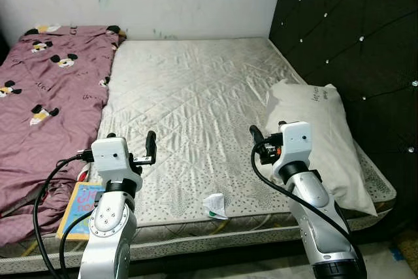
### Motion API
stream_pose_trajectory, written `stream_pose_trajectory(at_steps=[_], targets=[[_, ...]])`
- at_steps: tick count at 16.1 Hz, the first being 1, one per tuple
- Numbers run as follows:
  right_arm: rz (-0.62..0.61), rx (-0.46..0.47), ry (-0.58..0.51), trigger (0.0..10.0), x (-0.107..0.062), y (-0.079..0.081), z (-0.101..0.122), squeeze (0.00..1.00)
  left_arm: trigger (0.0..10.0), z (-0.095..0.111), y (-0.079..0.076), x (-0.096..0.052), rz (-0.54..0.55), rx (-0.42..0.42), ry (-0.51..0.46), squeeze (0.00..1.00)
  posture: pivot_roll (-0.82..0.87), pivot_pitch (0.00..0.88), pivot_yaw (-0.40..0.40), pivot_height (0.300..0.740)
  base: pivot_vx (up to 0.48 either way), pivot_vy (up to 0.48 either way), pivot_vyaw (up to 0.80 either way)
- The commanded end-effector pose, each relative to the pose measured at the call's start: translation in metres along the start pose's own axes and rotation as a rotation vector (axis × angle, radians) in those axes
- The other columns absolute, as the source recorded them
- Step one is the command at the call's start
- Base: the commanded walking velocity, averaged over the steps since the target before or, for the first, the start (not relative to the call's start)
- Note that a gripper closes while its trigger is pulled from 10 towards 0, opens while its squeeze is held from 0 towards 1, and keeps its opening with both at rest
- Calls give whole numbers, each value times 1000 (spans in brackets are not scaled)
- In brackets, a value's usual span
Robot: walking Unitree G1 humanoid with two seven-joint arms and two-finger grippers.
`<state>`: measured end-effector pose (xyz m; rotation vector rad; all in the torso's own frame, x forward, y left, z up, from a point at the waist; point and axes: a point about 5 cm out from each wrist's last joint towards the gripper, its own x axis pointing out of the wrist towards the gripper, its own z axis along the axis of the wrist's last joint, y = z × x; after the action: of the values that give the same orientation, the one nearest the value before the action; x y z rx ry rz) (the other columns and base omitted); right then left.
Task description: Clean up the room
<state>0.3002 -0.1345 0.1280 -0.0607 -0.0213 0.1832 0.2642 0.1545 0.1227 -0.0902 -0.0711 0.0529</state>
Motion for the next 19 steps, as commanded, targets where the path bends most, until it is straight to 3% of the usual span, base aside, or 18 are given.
stream_pose_trajectory(at_steps=[1,5,15,19], targets=[[9,6,14,10000,-1,-1,-4,0,10000,0,-1,2,1,-4,-4,0,59,3,-30,700,0,0,0],[28,5,22,10000,-1,3,-6,0,10000,3,-1,6,37,-26,-8,0,62,6,-31,660,0,0,0],[71,-31,18,10000,4,10,-8,0,10000,0,-1,6,54,-25,-2,0,59,18,-36,656,0,0,0],[77,-37,23,10000,5,10,-9,0,10000,1,-2,7,54,-30,-4,0,57,24,-41,607,0,0,0]])
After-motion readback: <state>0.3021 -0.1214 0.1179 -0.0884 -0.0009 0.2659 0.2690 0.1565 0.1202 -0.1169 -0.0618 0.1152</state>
